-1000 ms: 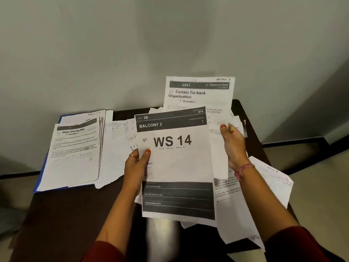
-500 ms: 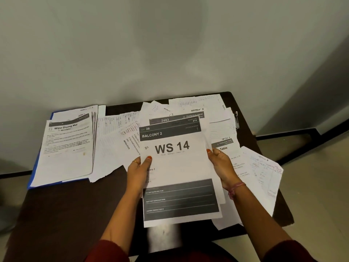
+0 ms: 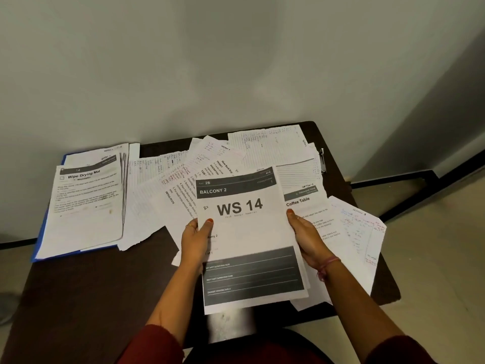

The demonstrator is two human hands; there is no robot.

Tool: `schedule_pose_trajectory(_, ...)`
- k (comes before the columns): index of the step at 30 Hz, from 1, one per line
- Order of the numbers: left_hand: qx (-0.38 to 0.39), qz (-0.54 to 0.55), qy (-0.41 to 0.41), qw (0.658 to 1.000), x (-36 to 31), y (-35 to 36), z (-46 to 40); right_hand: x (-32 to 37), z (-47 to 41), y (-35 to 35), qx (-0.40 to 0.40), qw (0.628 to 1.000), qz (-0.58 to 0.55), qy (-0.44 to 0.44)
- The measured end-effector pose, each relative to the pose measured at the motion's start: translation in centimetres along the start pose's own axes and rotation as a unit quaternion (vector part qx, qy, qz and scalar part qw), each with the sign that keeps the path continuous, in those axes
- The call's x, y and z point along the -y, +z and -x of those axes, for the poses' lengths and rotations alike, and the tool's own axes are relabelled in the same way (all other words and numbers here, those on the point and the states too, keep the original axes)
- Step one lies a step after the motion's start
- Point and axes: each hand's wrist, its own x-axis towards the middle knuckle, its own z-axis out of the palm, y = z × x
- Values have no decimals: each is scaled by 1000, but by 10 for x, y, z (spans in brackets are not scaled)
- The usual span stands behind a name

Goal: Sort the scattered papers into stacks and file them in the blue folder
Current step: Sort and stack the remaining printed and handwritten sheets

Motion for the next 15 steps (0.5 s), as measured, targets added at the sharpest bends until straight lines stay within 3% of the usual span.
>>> schedule_pose_trajectory(7,5,-14,-37,999,27,24,8,-18,-1,-19,-78,990,118,-25)
schedule_pose_trajectory(15,81,-88,-87,989,48,52,21,-27,-3,-54,-106,977,187,0)
